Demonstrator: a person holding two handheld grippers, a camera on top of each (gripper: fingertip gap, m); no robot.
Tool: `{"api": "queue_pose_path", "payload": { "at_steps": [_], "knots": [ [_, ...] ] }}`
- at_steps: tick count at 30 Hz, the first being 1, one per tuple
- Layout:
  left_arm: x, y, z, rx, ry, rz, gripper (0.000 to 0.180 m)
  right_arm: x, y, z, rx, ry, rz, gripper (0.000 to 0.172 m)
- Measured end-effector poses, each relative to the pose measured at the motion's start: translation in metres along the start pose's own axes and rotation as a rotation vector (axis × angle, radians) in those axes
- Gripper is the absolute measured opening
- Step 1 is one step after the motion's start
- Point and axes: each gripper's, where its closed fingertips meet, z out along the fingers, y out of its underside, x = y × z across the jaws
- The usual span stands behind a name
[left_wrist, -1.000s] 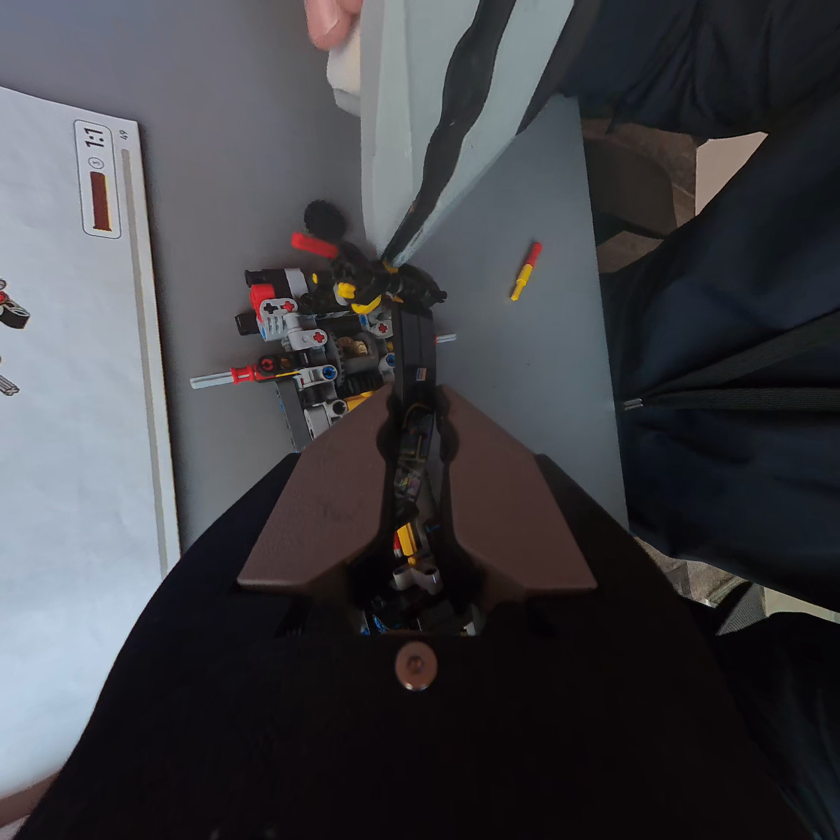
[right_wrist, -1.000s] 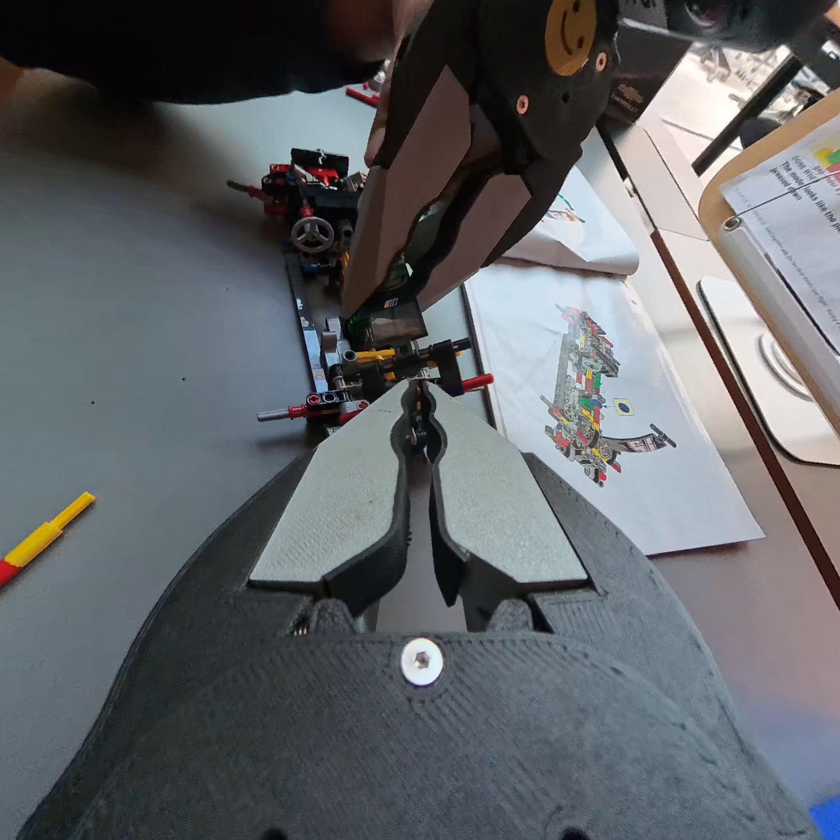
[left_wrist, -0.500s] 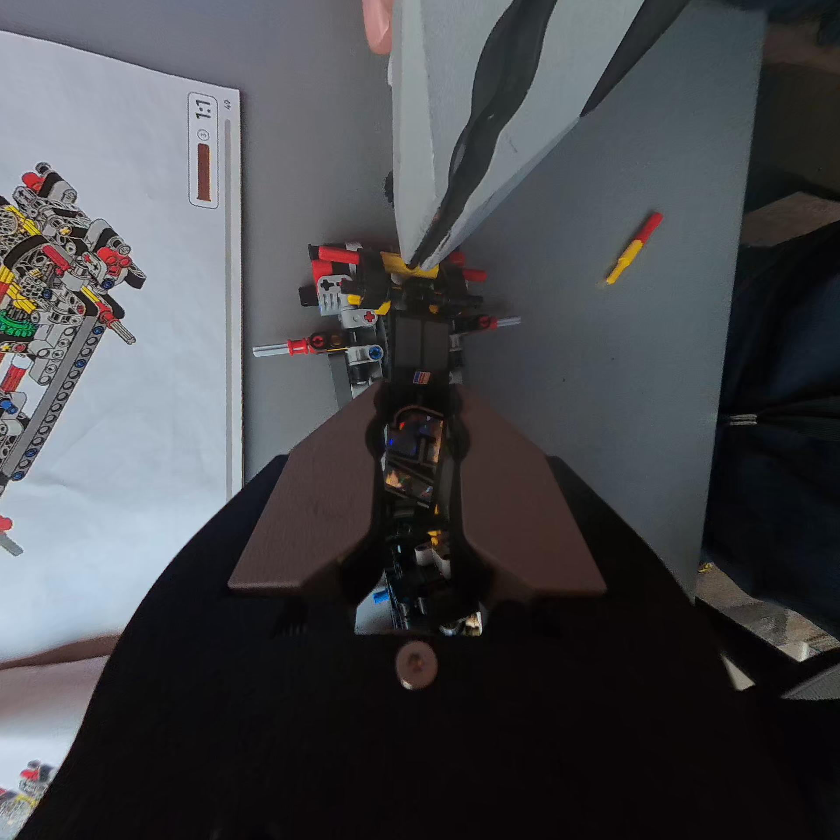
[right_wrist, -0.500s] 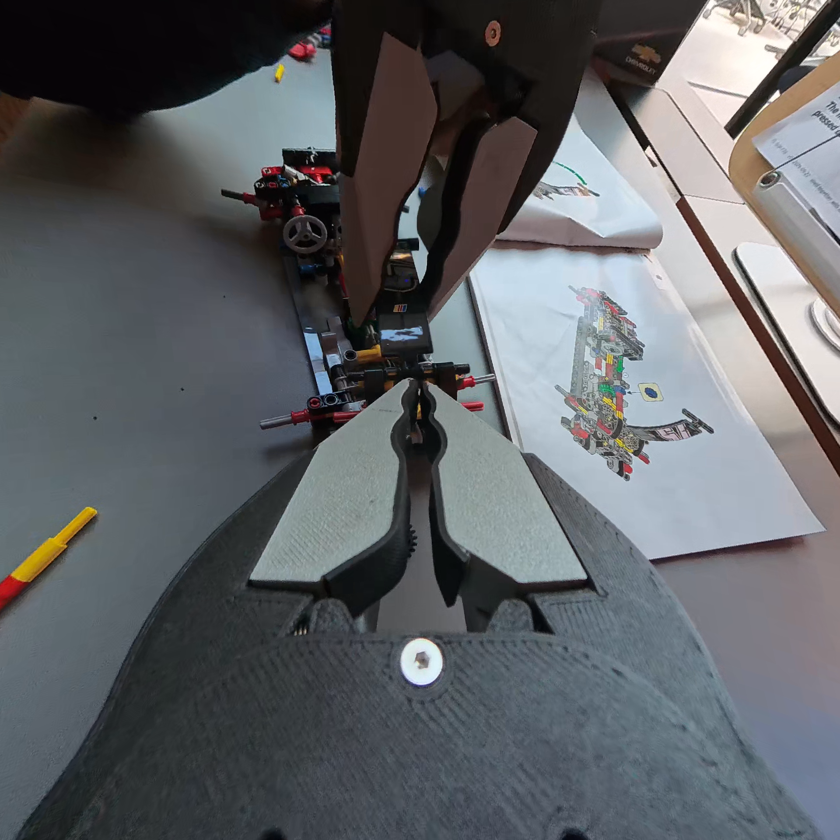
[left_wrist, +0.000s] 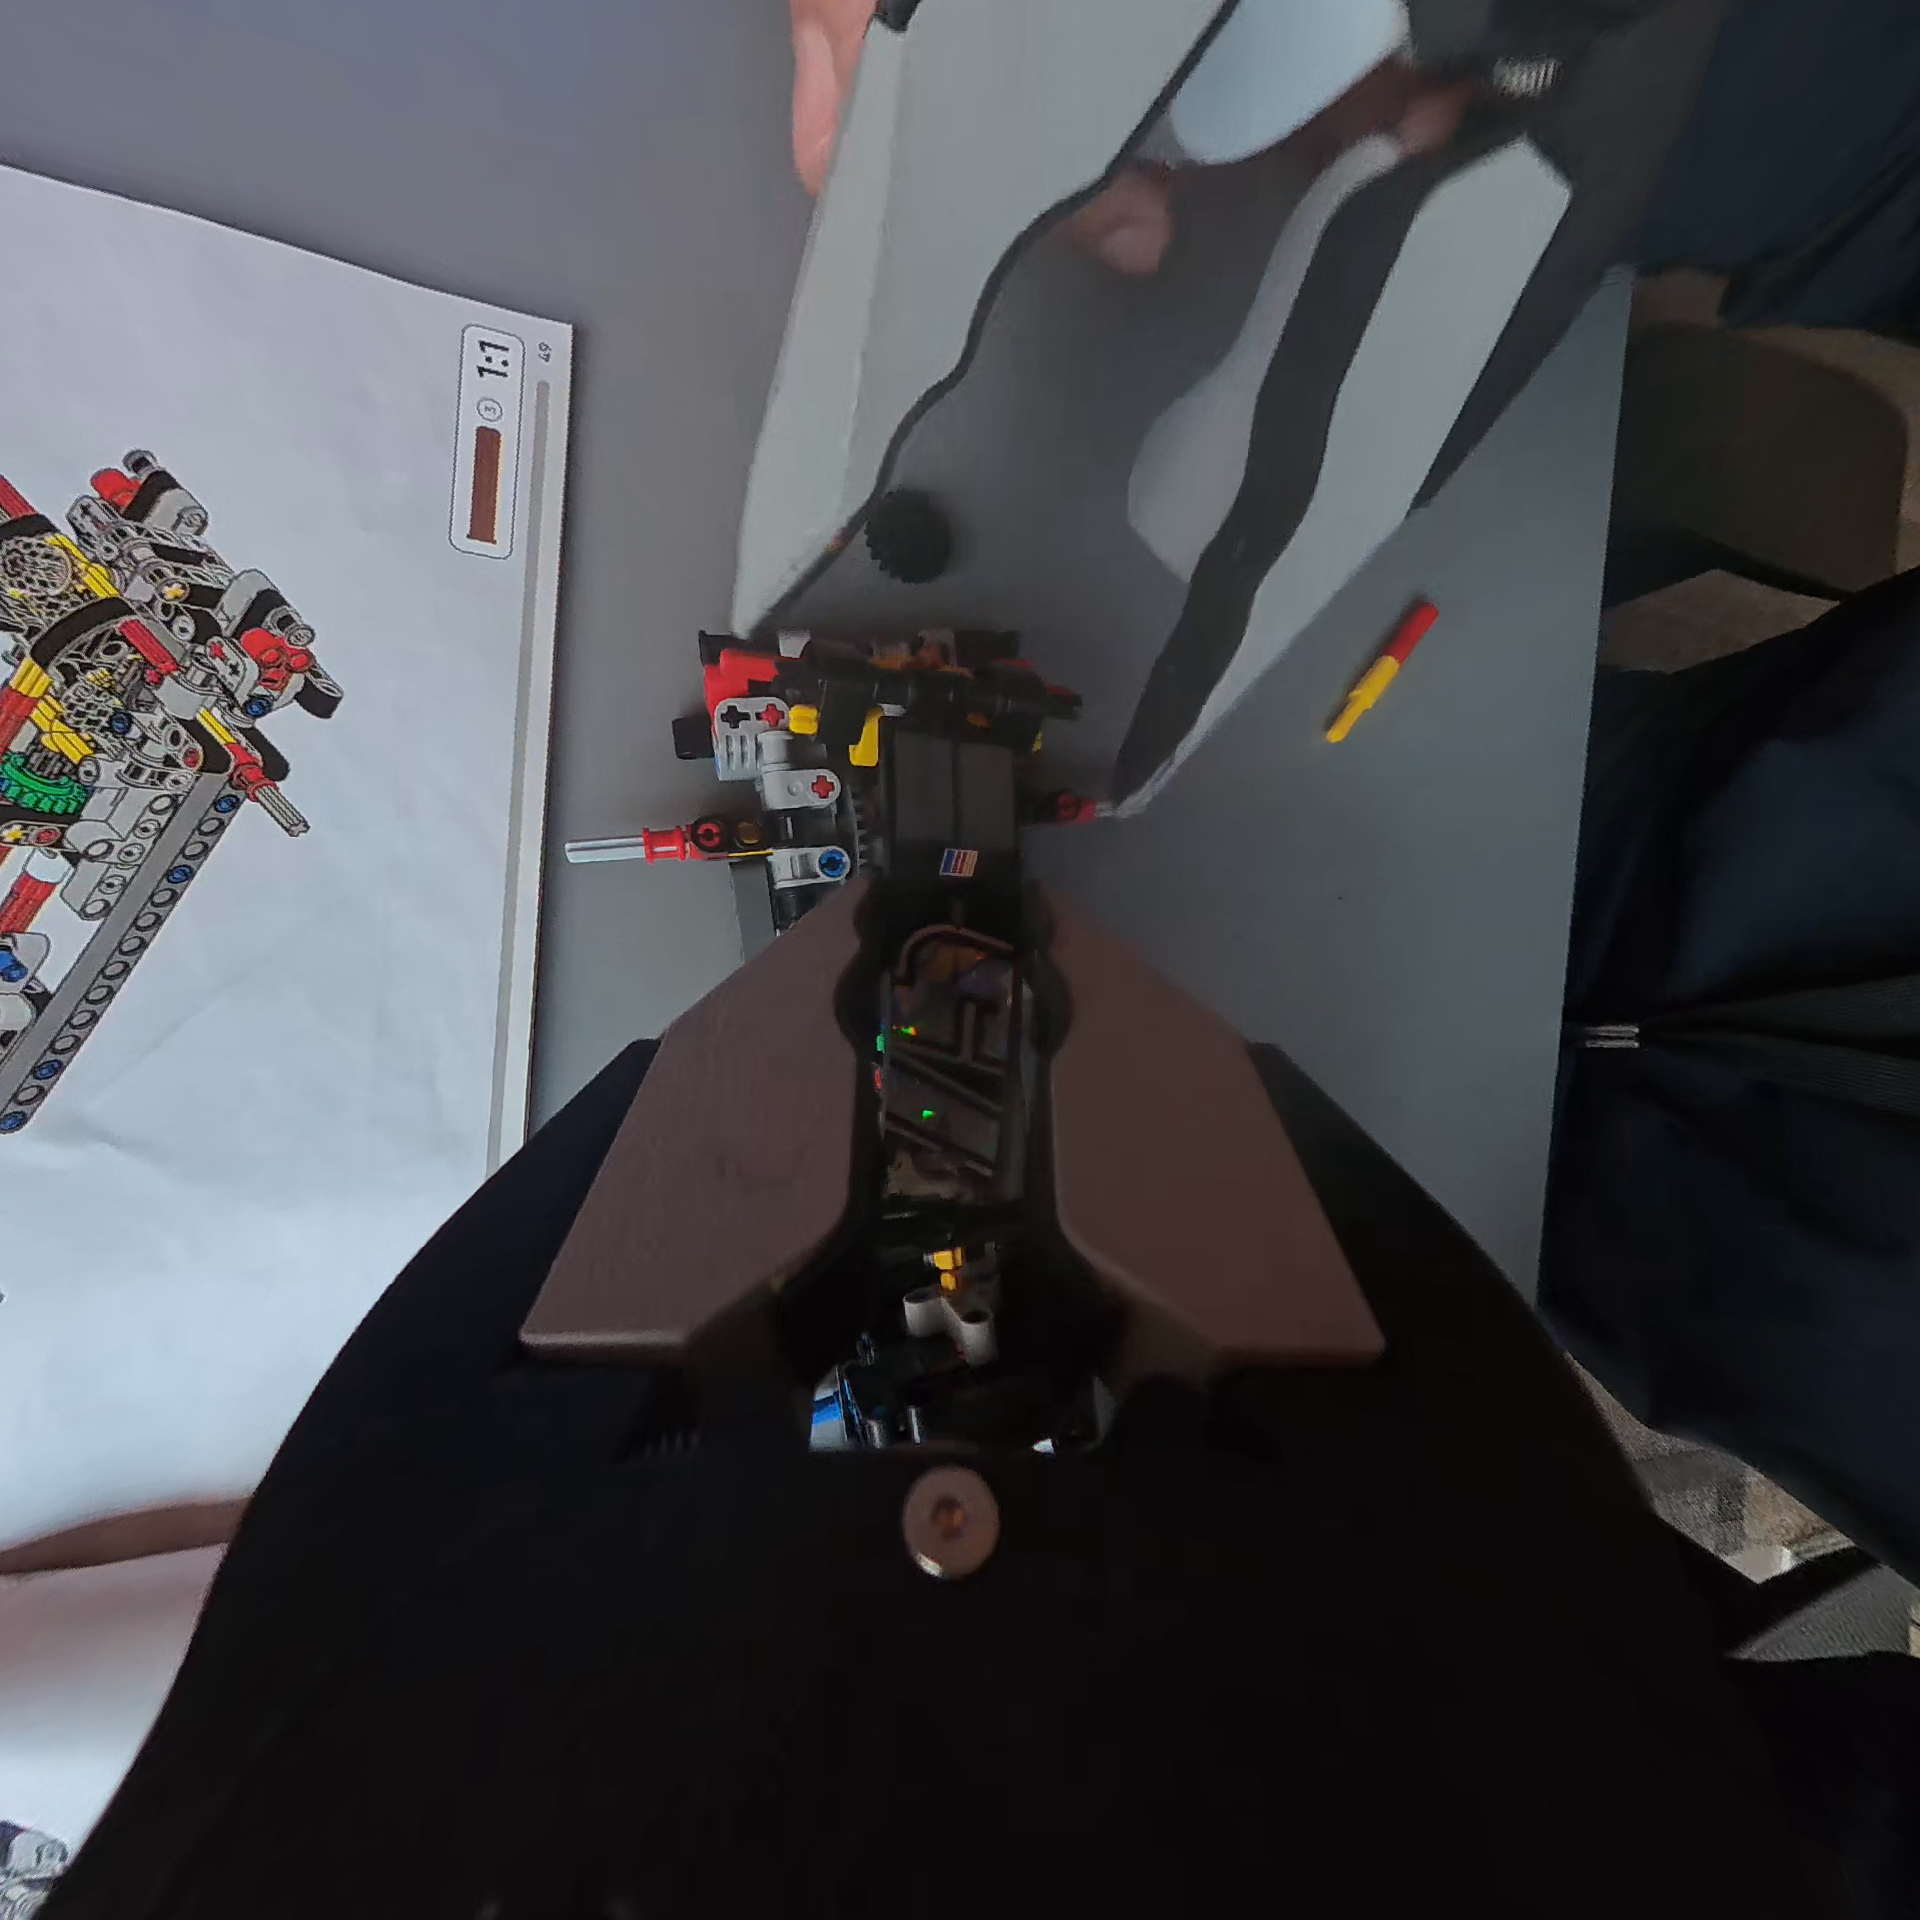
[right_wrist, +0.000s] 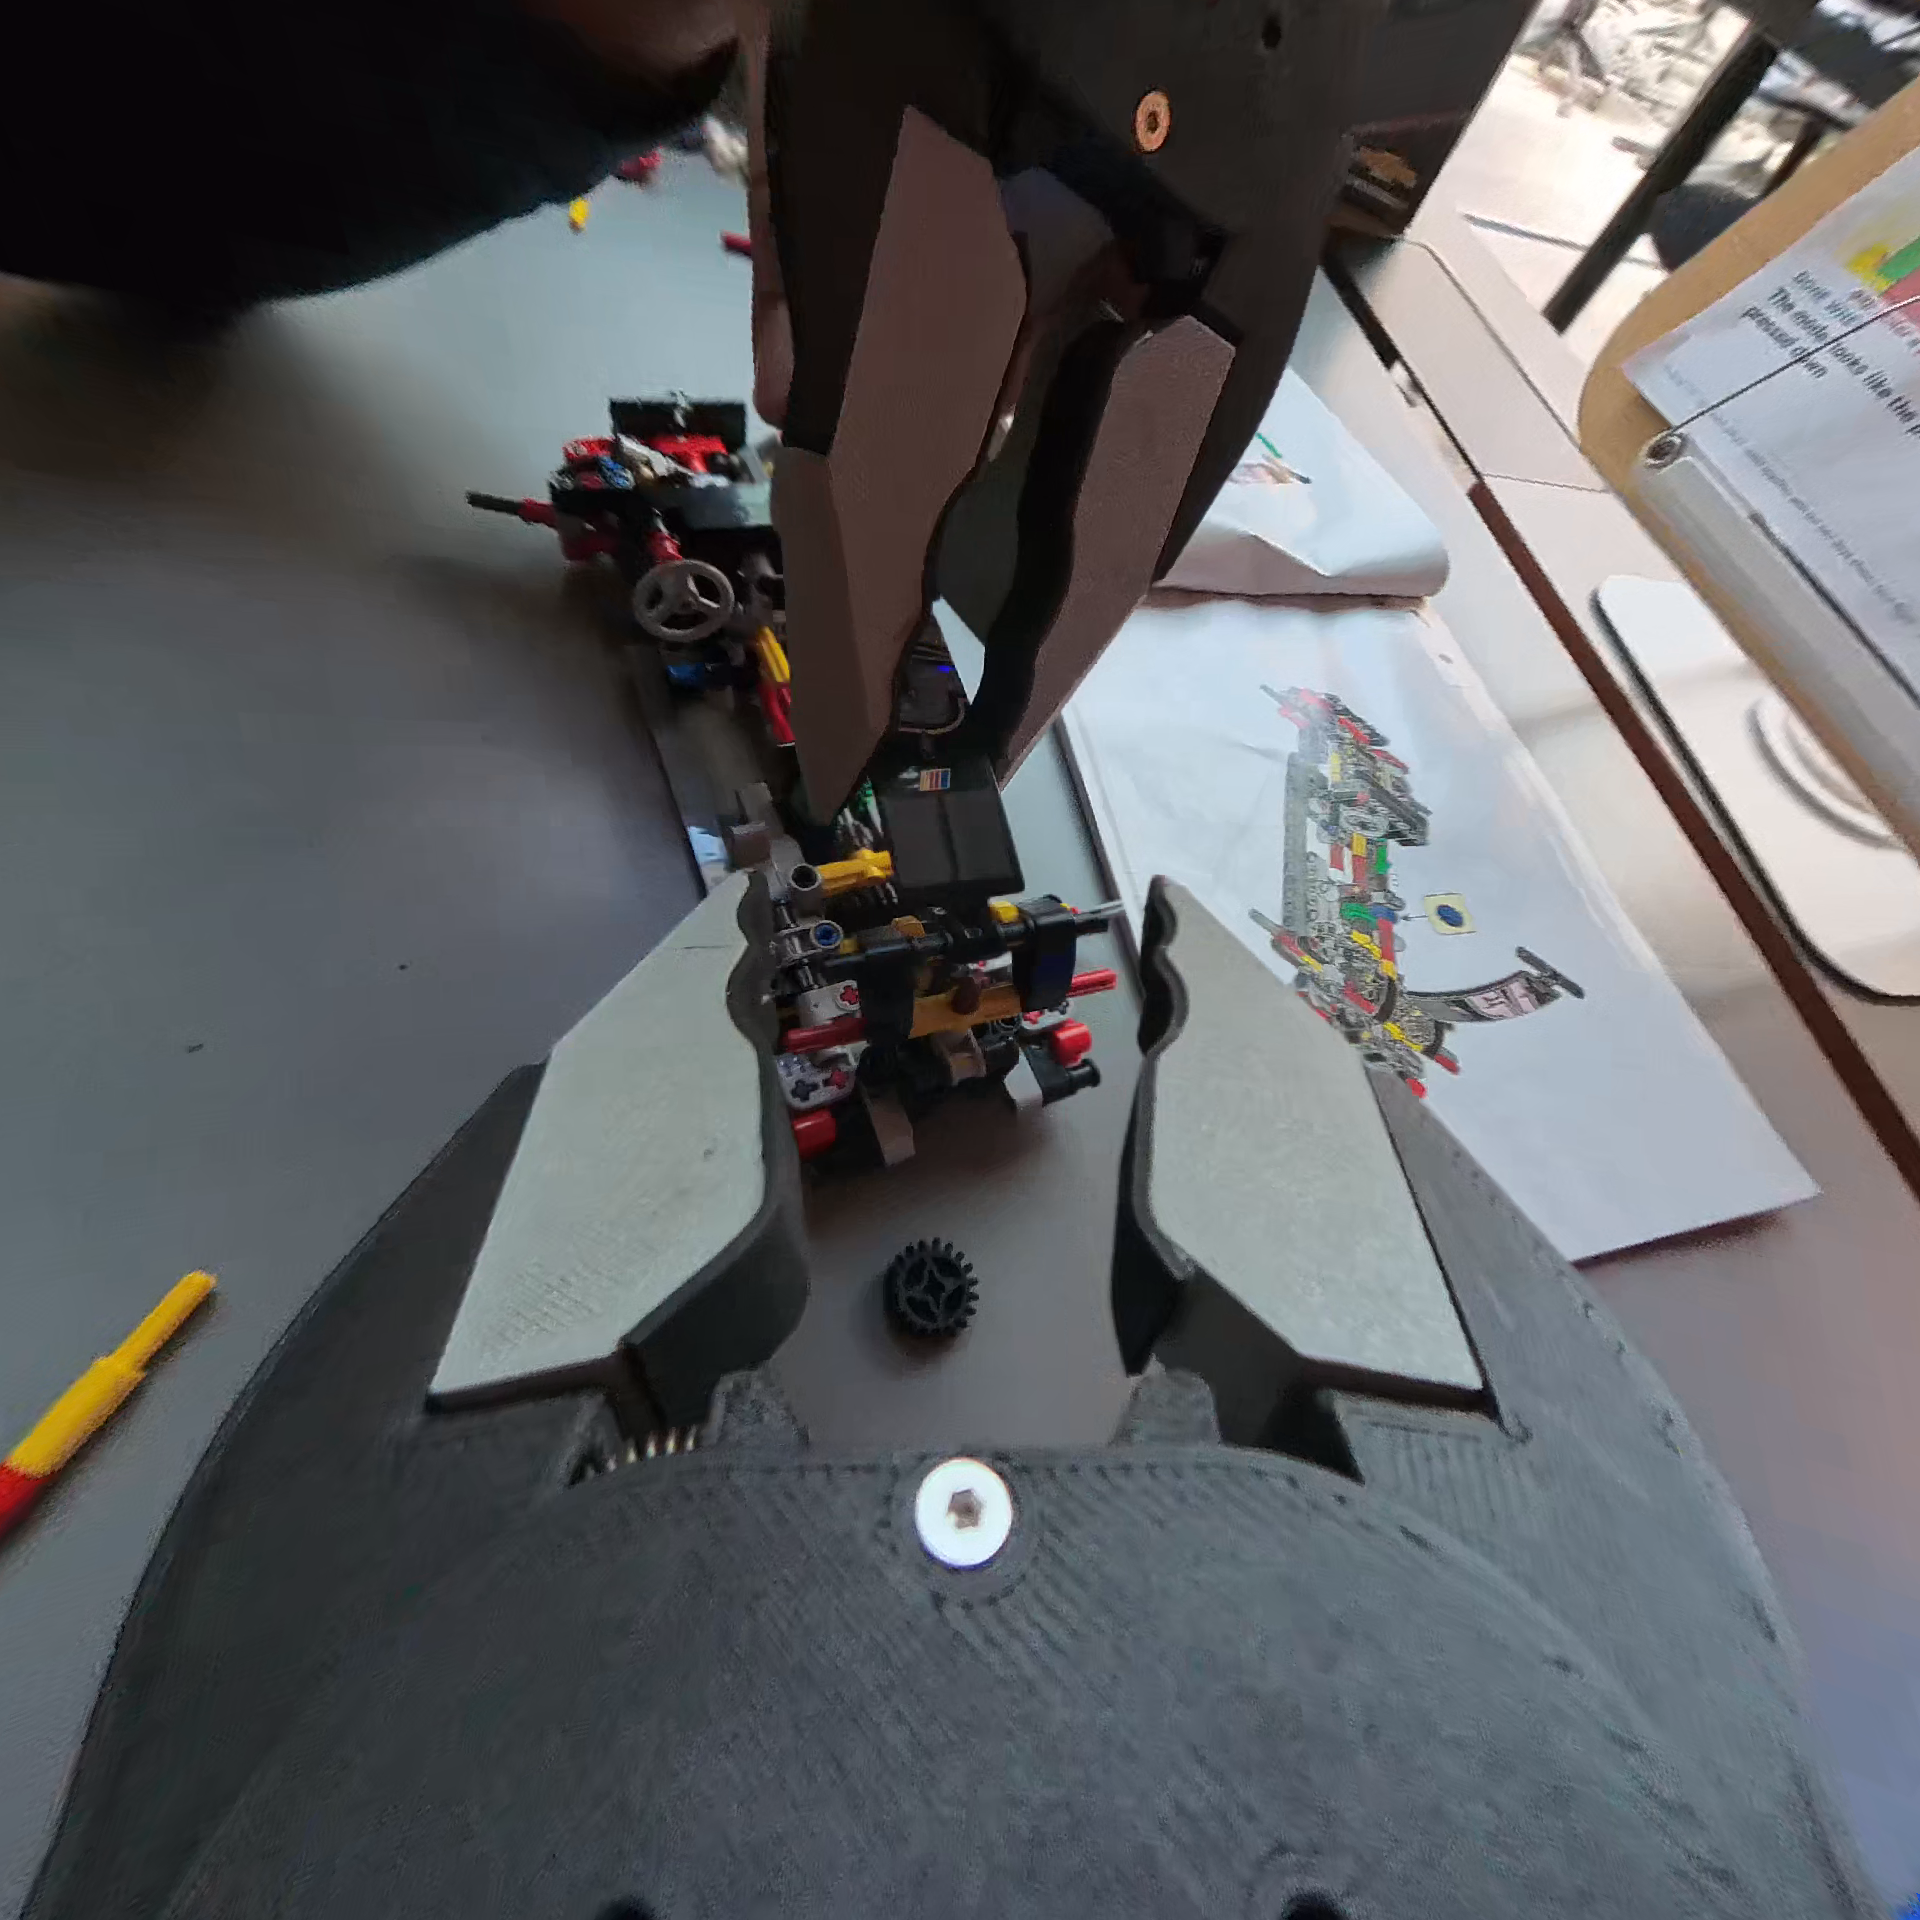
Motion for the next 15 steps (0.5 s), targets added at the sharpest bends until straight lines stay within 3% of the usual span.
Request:
{"api": "queue_pose_path", "payload": {
  "at_steps": [5, 10, 15],
  "knots": [
    [-0.0002, 0.0002, 0.0009, -0.002, -0.005, -0.002, 0.022, 0.0006, 0.0088, 0.0135, -0.069, 0.115, -0.100, 0.048],
    [0.0000, 0.0048, 0.0060, -0.056, -0.057, 0.045, 0.030, 0.0029, 0.0092, 0.0092, -0.020, 0.097, -0.019, 0.048],
    [-0.0054, 0.0057, 0.0069, -0.100, -0.144, 0.096, 0.023, 0.0012, 0.0092, 0.0049, -0.008, 0.076, -0.002, 0.052]
  ]
}}
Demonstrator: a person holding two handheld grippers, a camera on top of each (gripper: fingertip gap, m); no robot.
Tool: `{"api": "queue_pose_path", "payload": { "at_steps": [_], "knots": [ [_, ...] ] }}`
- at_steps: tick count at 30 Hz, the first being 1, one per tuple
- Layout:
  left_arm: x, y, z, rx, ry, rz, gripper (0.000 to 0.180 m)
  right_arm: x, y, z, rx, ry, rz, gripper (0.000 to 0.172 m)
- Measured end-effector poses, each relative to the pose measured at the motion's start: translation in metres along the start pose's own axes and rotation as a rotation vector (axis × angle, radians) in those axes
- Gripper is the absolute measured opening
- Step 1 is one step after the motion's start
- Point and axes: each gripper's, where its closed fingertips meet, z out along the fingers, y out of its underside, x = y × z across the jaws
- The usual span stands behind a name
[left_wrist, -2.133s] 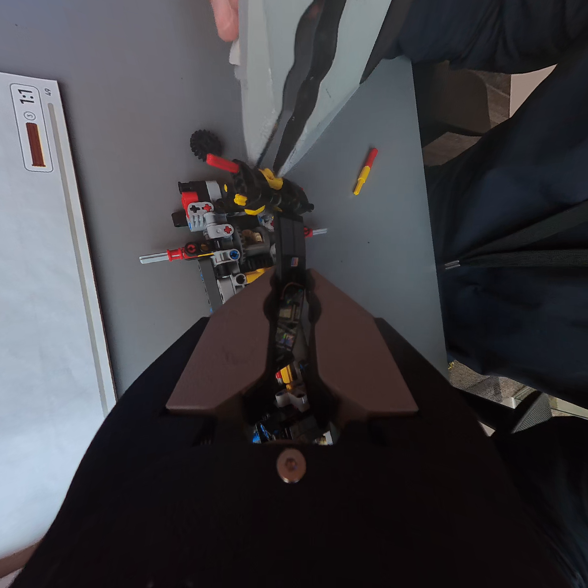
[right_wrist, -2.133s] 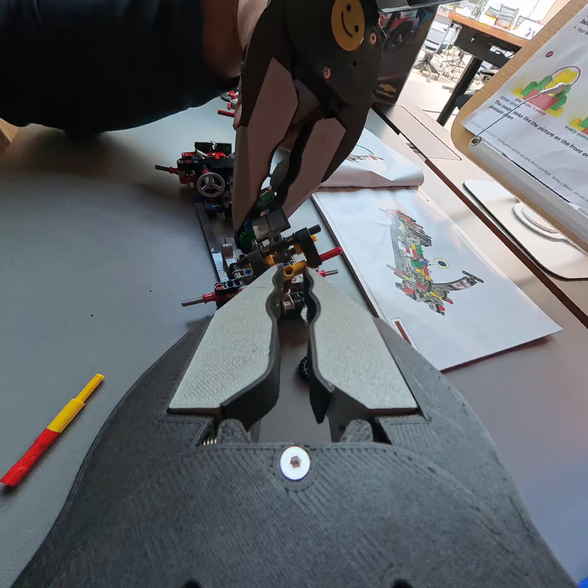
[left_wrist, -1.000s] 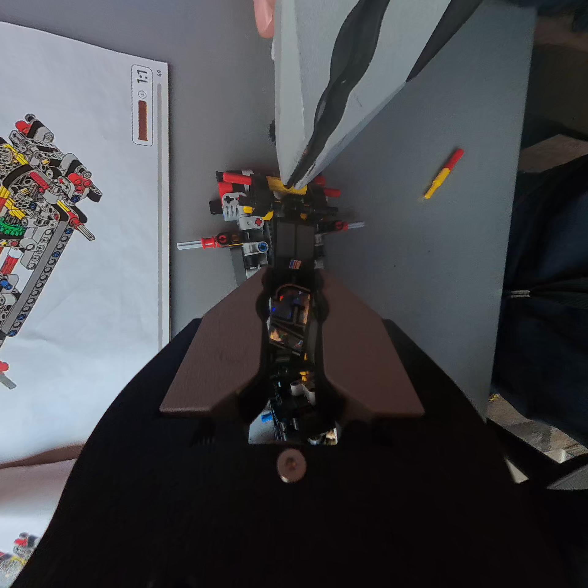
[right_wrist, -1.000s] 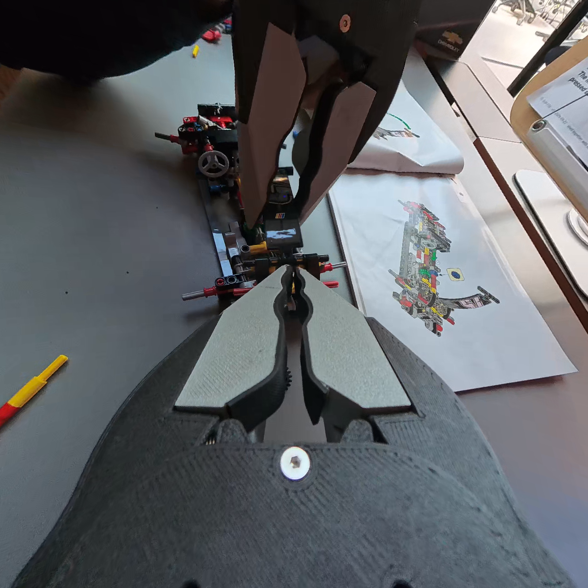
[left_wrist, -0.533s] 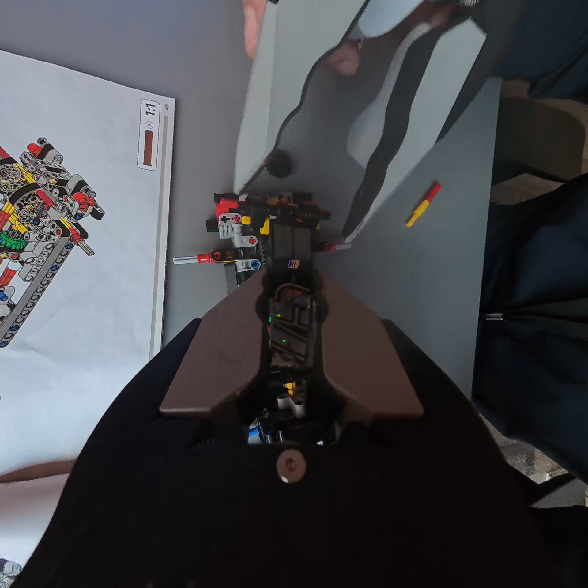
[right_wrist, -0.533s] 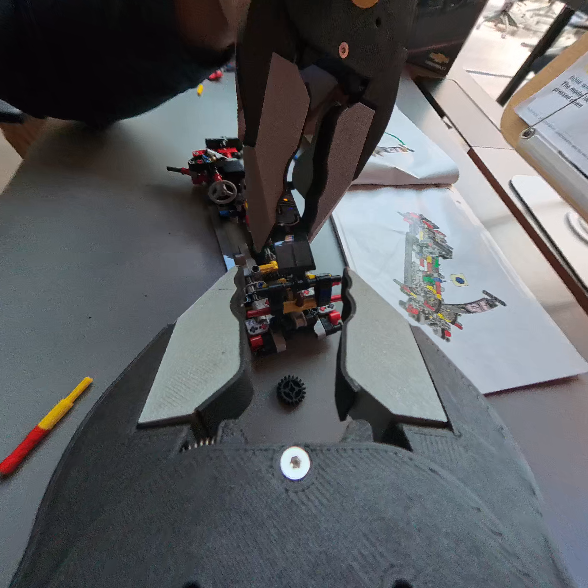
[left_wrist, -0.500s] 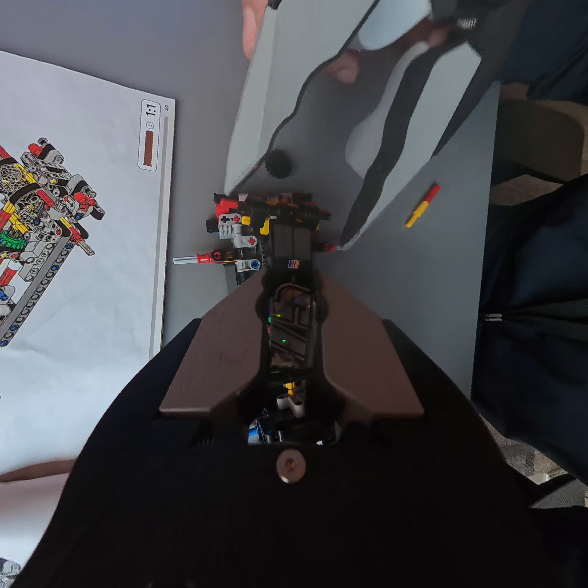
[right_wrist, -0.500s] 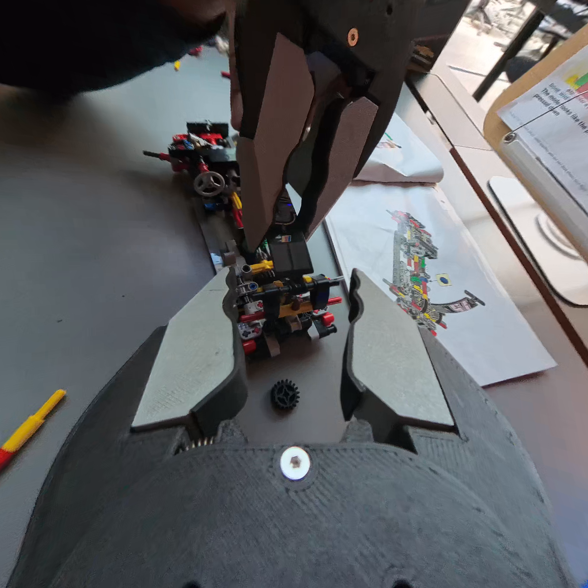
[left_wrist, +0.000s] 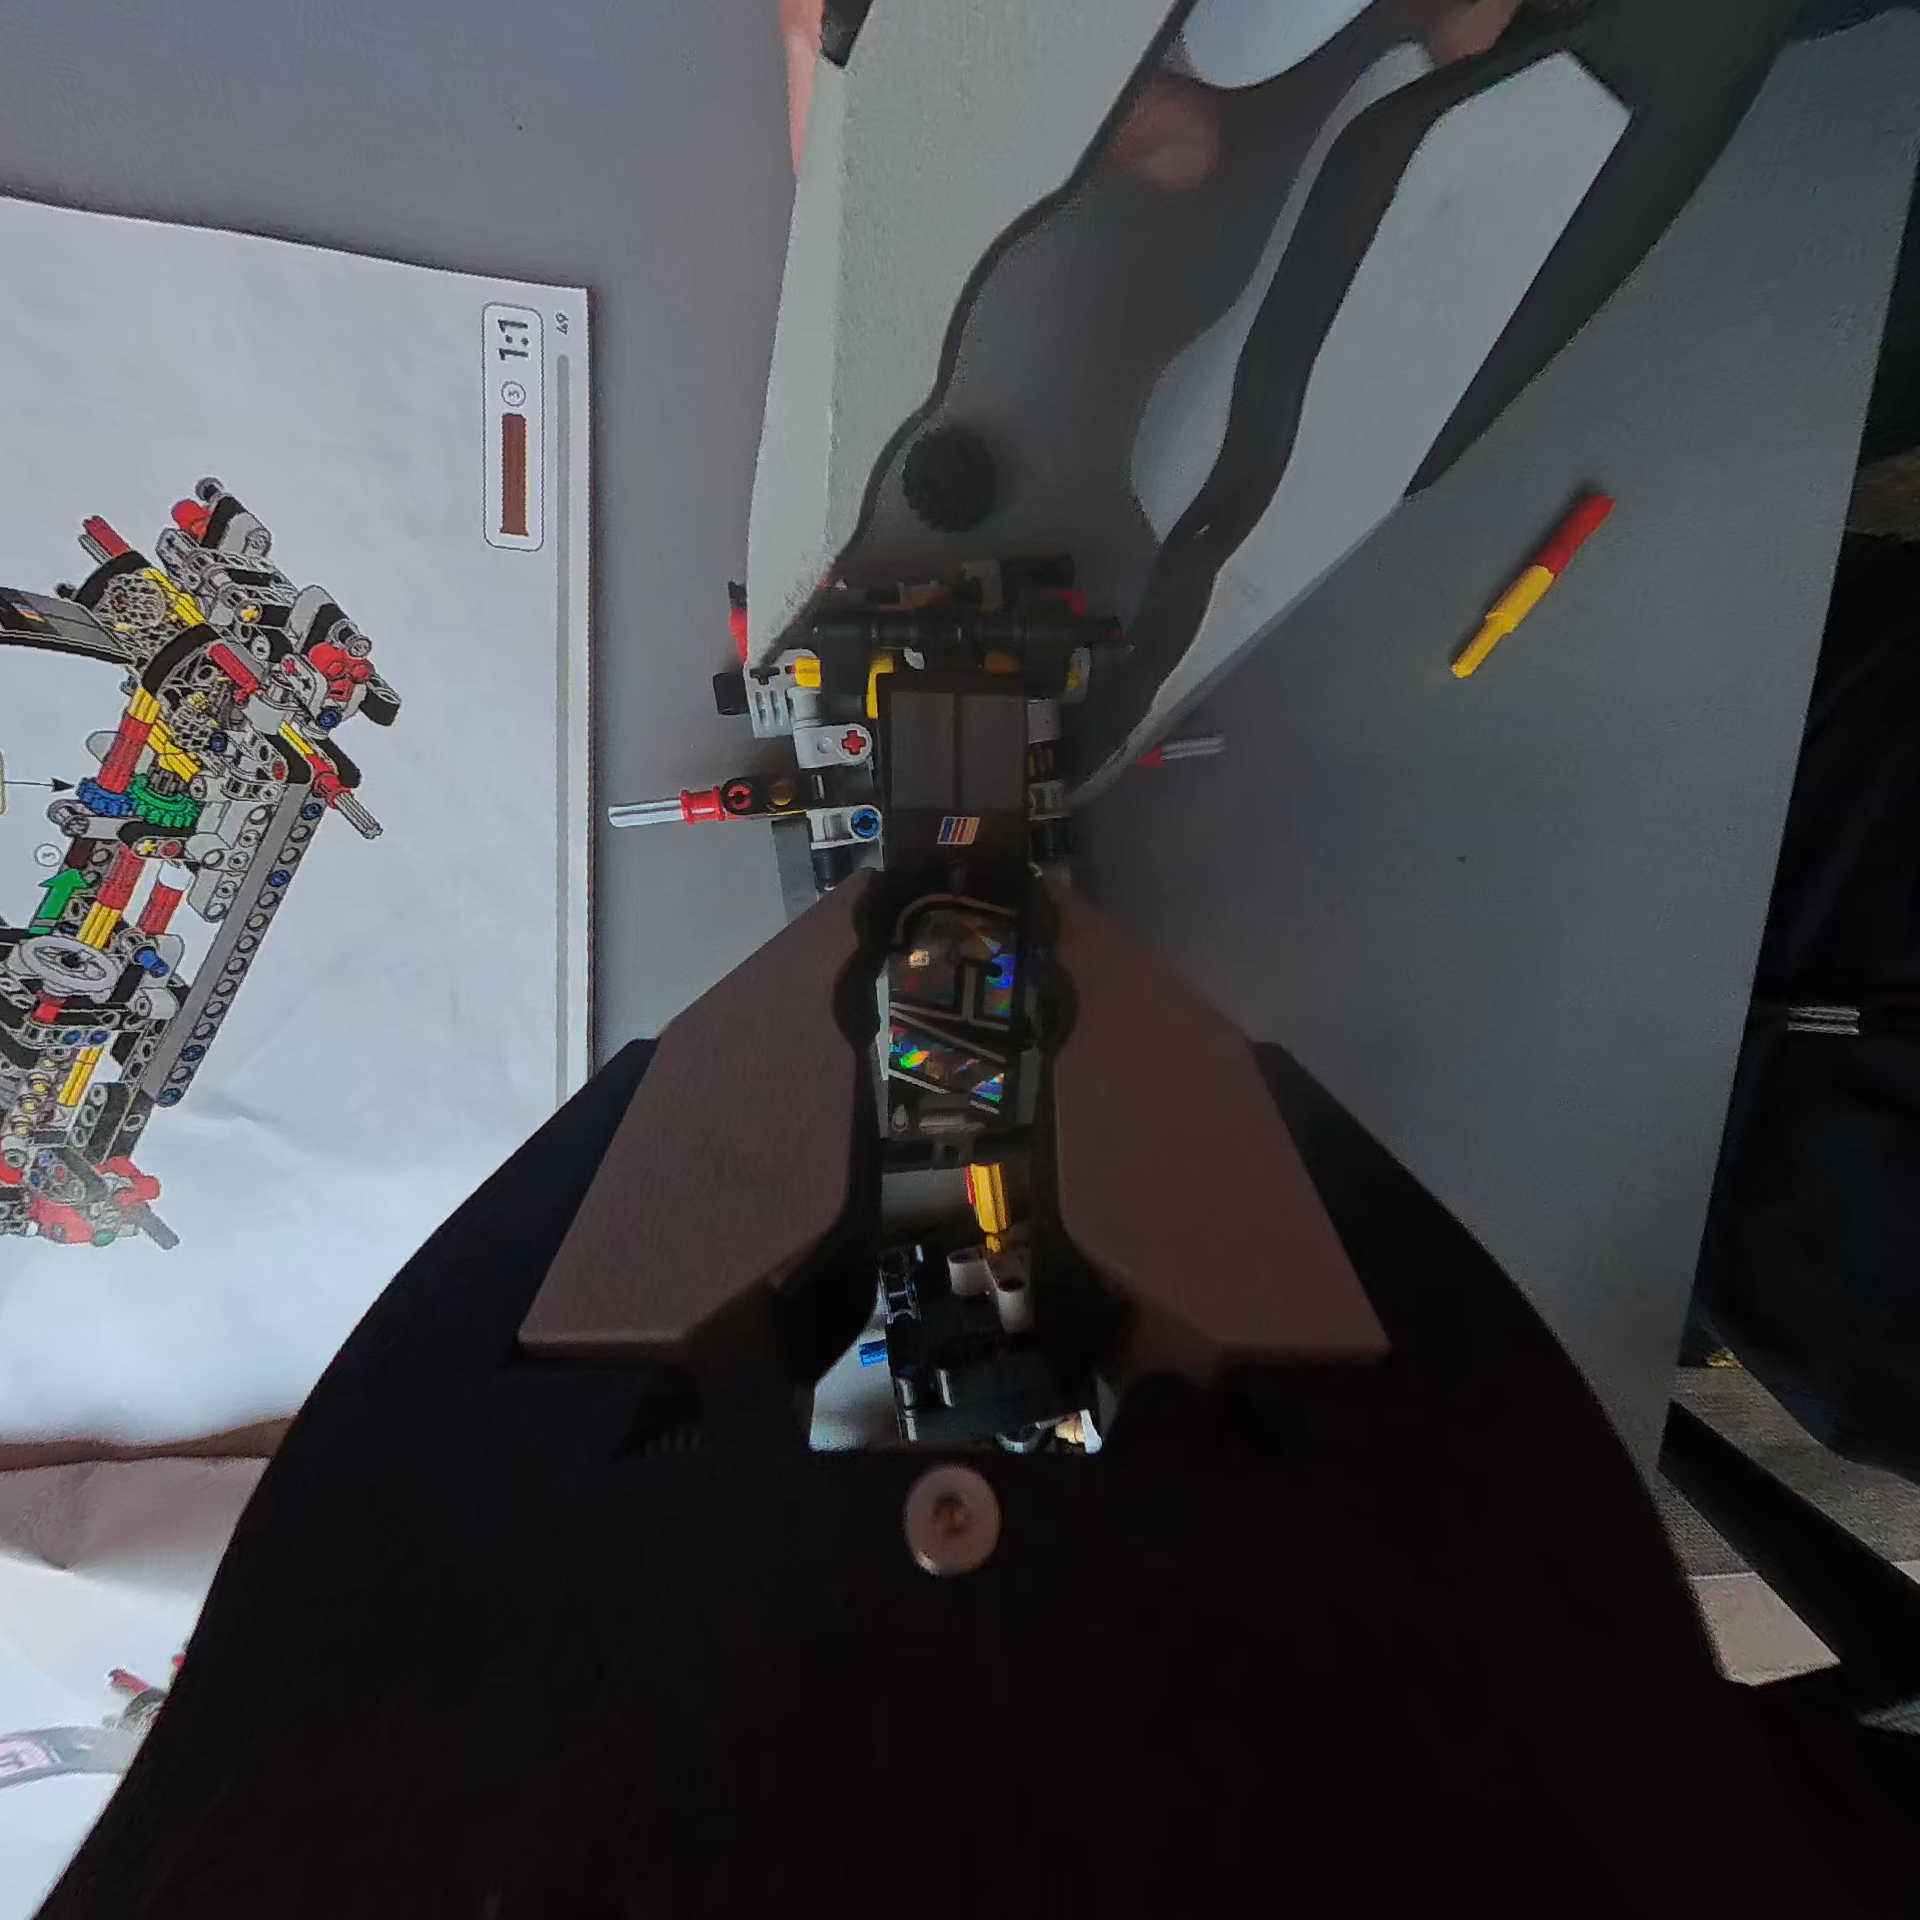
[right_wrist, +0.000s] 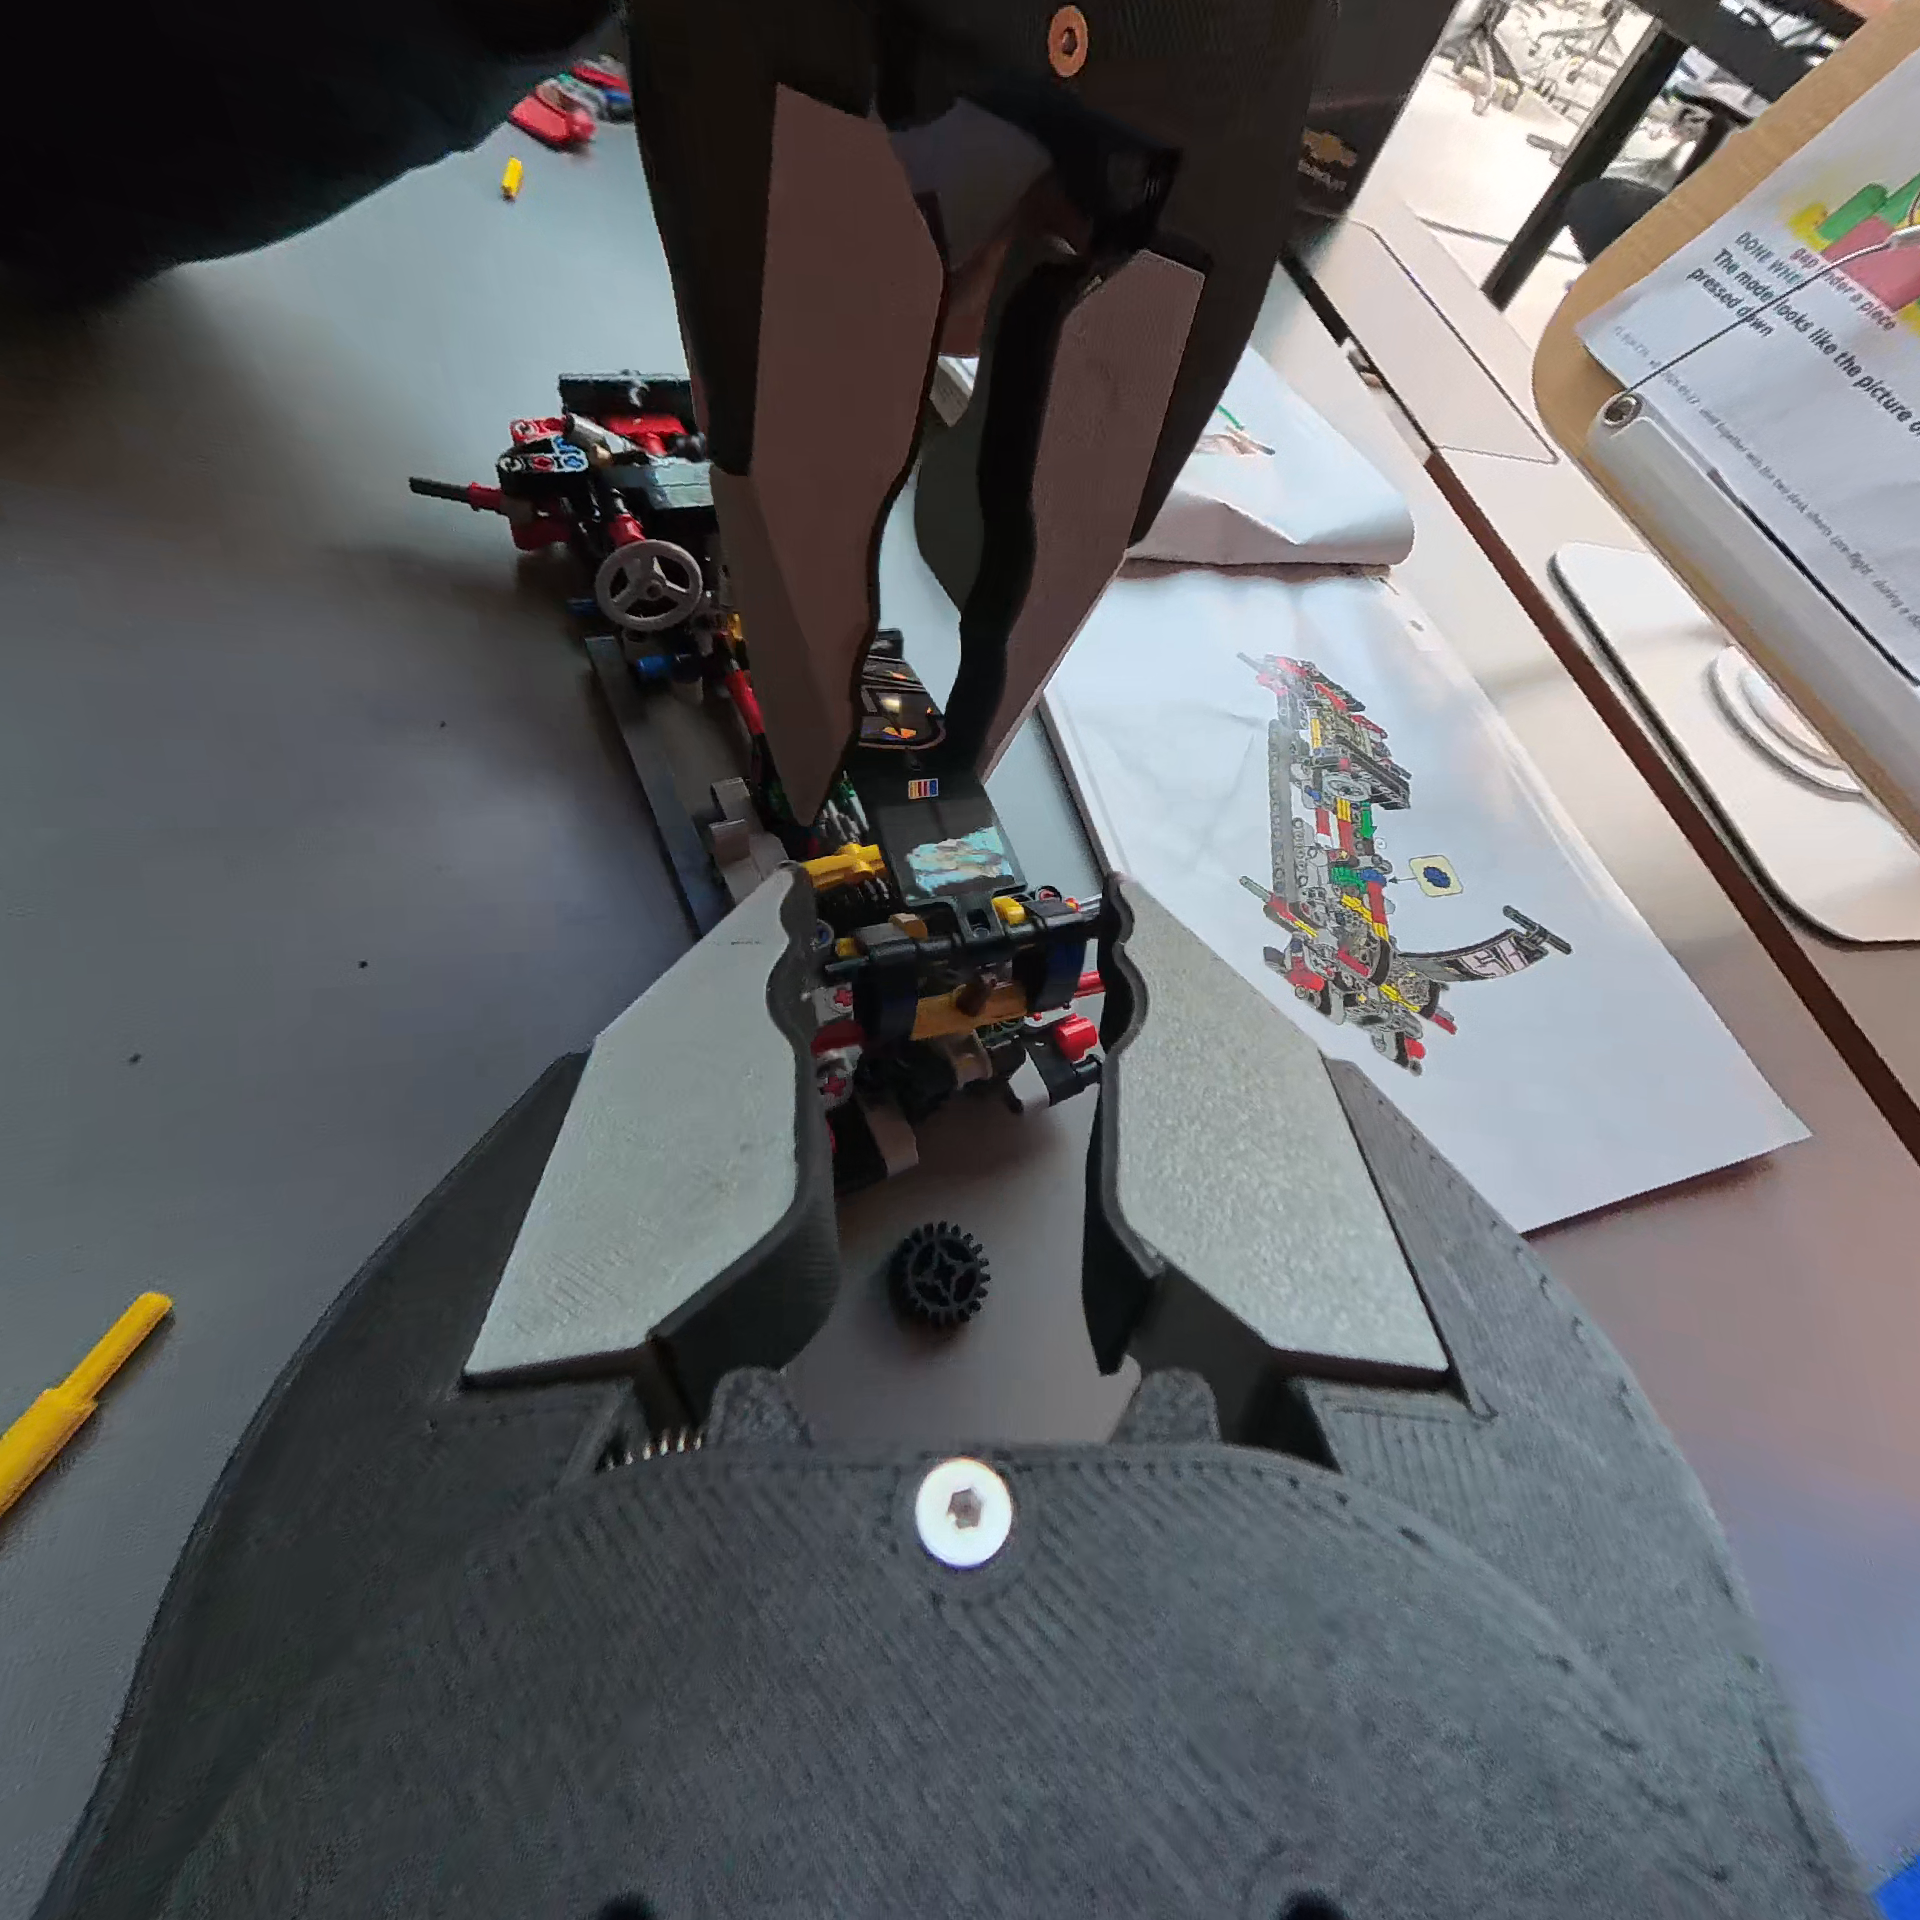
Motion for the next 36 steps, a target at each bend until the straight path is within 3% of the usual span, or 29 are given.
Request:
{"api": "queue_pose_path", "payload": {
  "at_steps": [5, 8, 16, 19, 27, 36],
  "knots": [
    [0.000, 0.003, -0.002, -0.013, -0.008, -0.008, 0.023, 0.007, 0.005, -0.035, -0.008, -0.062, 0.044, 0.047],
    [0.000, 0.005, -0.002, -0.020, -0.007, -0.010, 0.023, 0.010, 0.030, -0.050, -0.098, -0.116, 0.152, 0.046],
    [-0.001, 0.014, -0.001, -0.048, 0.020, -0.031, 0.023, -0.001, 0.079, -0.028, -0.315, -0.141, 0.094, 0.039],
    [-0.001, 0.015, 0.000, -0.047, 0.030, -0.037, 0.023, -0.001, 0.080, -0.026, -0.314, -0.149, 0.093, 0.019],
    [0.000, 0.015, -0.001, -0.041, 0.039, -0.035, 0.023, -0.002, 0.074, -0.027, -0.278, -0.171, 0.114, 0.019],
    [-0.001, 0.015, 0.000, -0.039, 0.054, -0.037, 0.023, 0.011, 0.036, -0.035, -0.081, -0.141, 0.178, 0.019]
  ]
}}
